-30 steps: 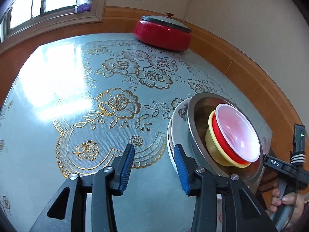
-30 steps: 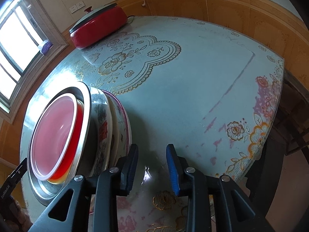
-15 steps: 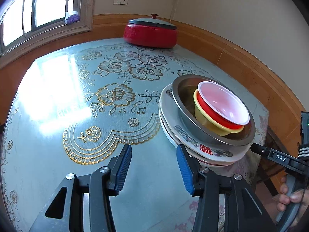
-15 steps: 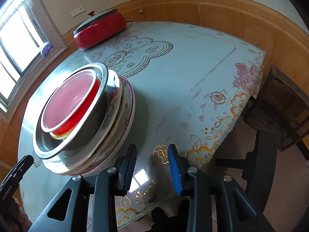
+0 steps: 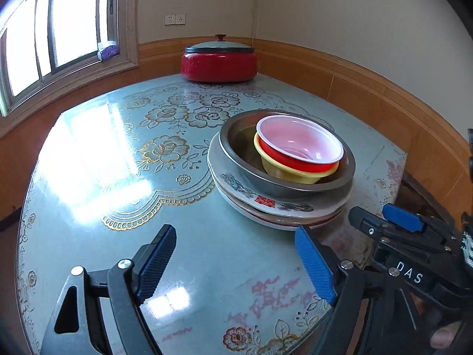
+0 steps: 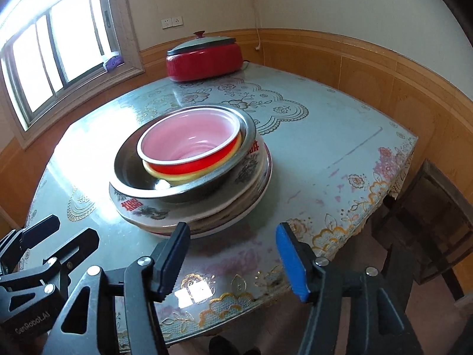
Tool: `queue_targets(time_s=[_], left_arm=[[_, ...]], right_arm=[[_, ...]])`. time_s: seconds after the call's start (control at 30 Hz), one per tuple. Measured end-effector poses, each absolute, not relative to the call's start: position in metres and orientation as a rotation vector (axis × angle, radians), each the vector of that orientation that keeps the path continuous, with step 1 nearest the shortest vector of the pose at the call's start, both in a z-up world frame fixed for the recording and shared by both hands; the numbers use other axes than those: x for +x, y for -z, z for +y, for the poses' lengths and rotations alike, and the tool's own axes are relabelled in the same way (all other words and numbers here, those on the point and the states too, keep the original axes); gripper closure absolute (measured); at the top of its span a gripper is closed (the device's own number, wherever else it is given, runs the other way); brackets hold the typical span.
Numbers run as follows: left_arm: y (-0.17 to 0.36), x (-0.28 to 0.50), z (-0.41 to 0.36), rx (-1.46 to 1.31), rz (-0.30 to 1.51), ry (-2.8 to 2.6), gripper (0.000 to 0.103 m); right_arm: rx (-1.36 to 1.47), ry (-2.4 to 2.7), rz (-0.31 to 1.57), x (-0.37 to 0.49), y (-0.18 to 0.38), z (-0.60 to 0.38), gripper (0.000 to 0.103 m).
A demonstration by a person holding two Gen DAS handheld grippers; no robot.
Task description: Organize plates and bowls
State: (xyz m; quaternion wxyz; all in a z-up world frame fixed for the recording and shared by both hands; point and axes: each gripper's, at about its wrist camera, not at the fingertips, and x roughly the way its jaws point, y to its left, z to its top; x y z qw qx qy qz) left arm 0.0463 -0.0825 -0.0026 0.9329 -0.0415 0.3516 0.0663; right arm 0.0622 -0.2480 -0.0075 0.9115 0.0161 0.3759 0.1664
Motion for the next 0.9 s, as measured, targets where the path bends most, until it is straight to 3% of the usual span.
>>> queue_targets(time_s=[0.27, 0.9], left_arm=[[0.006, 0.03, -0.081, -0.062, 0.702, -0.112, 0.0], [-0.004, 0.022, -0.06, 0.003, 0.611, 0.04, 0.0]], right_arm=[[0.067, -0.216, 0.758, 0.037, 0.012, -0.246, 0.033], [0.13, -0.047, 0.687, 0.02, 0.004, -0.233, 0.033]])
